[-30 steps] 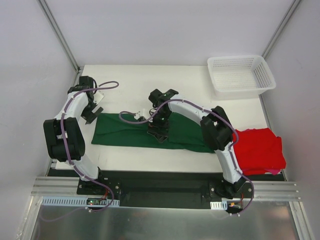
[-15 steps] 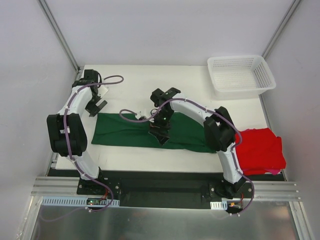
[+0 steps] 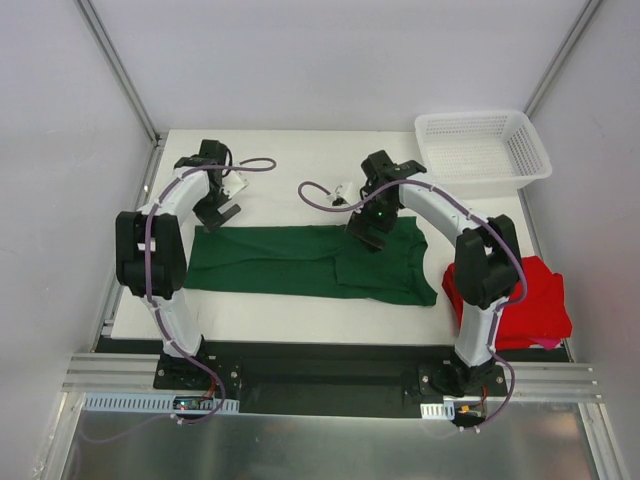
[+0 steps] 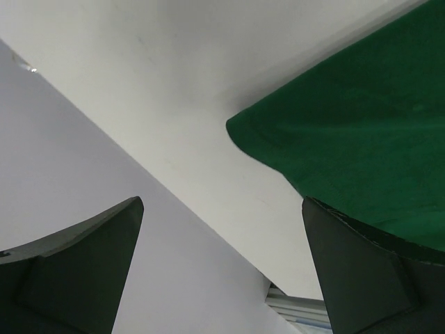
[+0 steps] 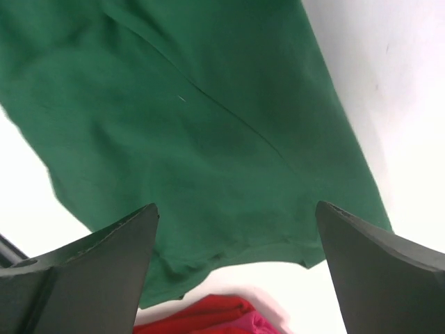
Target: Fold and stack the t-shirts
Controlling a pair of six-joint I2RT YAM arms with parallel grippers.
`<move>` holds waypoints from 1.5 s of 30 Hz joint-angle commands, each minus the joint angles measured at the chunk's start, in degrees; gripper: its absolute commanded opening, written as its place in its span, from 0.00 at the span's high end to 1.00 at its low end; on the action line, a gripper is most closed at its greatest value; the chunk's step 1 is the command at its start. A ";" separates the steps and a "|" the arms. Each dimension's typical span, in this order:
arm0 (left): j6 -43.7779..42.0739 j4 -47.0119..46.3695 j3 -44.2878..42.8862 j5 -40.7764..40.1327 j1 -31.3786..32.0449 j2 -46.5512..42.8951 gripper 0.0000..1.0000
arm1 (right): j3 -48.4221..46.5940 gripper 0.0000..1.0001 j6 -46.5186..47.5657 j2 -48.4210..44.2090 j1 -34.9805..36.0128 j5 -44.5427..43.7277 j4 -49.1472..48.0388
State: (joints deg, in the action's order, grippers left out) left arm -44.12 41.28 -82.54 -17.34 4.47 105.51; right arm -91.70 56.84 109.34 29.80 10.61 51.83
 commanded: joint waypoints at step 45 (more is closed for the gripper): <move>-0.62 0.56 -13.16 1.17 8.71 16.12 0.01 | 4.42 0.00 2.31 0.09 -3.08 -11.05 2.56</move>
State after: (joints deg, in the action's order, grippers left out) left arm -44.34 41.28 -91.22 -15.38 12.82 119.07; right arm -88.27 57.76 113.16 26.15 -1.08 49.98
